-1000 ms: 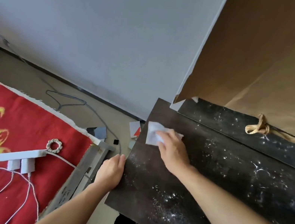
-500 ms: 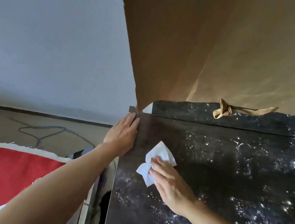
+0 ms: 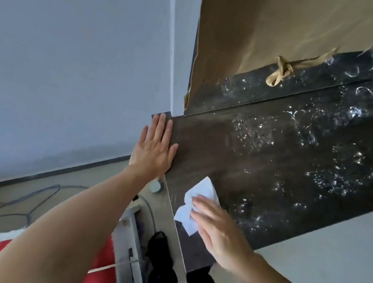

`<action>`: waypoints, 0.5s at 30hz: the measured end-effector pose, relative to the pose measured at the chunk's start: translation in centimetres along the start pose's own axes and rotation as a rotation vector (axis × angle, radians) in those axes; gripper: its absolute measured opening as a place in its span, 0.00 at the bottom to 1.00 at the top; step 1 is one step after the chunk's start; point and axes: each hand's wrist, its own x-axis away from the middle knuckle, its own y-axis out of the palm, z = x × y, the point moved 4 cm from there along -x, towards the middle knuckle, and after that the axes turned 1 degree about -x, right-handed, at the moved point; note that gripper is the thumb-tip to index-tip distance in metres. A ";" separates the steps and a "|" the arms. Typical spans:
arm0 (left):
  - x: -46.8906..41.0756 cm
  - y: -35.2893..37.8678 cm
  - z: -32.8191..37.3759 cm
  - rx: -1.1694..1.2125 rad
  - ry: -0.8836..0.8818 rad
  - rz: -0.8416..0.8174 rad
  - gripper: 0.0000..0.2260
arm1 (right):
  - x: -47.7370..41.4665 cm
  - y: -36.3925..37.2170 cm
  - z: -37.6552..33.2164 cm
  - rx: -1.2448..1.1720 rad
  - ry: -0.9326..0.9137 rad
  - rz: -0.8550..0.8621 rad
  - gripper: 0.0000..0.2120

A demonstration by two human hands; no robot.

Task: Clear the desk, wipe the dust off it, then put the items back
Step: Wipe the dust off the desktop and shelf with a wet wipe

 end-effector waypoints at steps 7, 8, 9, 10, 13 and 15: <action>-0.1 -0.1 0.3 -0.019 0.012 0.002 0.28 | -1.5 3.5 -2.9 -0.072 0.139 0.162 0.05; 0.0 -0.3 0.4 -0.023 0.014 0.003 0.28 | -0.1 3.6 -3.7 -0.104 0.098 0.128 0.08; 0.1 -0.4 0.5 -0.031 0.016 0.005 0.28 | 0.7 3.4 -3.6 -0.133 0.091 0.108 0.10; 0.2 -0.5 0.5 -0.036 0.018 0.009 0.28 | 0.5 3.0 -3.1 -0.136 0.121 0.108 0.11; 0.1 -0.6 0.6 -0.040 0.021 -0.002 0.28 | -3.1 1.6 -0.2 -0.073 0.266 0.263 0.16; 0.2 -0.6 0.6 -0.057 0.027 0.002 0.28 | -4.2 2.1 -0.2 -0.052 0.273 0.297 0.14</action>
